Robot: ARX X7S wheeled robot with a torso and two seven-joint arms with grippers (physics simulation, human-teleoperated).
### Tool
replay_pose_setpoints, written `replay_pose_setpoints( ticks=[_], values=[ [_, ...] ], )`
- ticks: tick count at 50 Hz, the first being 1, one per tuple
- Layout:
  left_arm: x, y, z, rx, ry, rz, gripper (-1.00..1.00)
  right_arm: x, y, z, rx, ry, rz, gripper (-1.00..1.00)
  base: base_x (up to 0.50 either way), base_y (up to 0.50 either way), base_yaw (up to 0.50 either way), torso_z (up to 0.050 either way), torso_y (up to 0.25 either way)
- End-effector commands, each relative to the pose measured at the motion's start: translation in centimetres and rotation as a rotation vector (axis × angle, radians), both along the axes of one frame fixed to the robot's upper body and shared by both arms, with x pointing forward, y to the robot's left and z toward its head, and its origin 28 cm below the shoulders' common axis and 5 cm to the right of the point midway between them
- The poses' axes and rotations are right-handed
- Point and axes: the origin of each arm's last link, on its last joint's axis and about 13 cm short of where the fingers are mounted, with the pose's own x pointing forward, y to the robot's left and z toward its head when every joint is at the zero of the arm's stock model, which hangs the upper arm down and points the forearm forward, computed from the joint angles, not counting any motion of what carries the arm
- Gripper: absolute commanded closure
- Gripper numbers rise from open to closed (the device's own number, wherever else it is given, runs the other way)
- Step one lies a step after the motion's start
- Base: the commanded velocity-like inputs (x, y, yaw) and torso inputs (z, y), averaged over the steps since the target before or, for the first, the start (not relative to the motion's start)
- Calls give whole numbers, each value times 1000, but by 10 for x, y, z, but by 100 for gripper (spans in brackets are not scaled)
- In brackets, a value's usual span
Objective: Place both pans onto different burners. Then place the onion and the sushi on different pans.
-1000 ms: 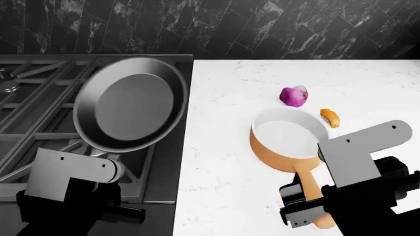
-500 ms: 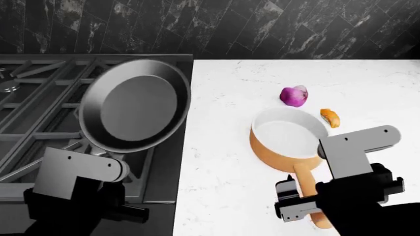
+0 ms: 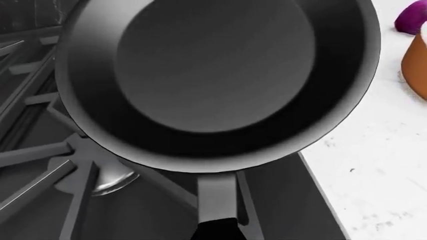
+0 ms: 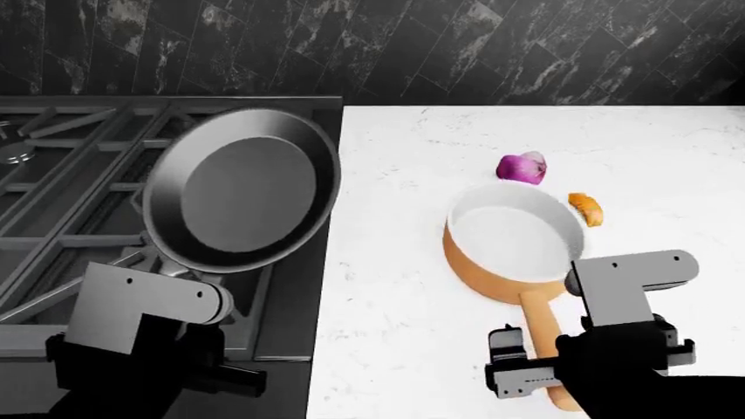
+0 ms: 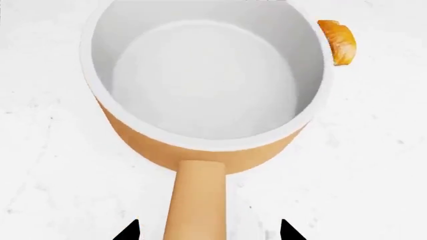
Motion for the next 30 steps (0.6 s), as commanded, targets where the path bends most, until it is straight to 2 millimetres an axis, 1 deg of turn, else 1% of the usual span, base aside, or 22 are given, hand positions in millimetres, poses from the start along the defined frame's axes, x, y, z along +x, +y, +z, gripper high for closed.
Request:
replay_pose_setpoints(
  ticks=[1,7,11,20,21,30],
  values=[
    [6,2,8,2,-80,44,100,3,0,-11,28,26,-2,-100,0,0,0,0,0],
    [6,2,7,2,-80,44,100,3,0,-12,28,27,0,-100,0,0,0,0,0],
    [6,3,6,-2,-76,47,100,6,5,-15,26,33,28,-100,0,0,0,0,0],
    [6,3,4,-2,-75,49,100,10,4,-22,48,49,23,-100,0,0,0,0,0],
    [6,3,4,-2,-75,49,100,10,4,-22,50,51,22,100,0,0,0,0,0],
    [5,3,3,-2,-75,51,100,8,4,-26,62,70,21,100,0,0,0,0,0]
  ],
)
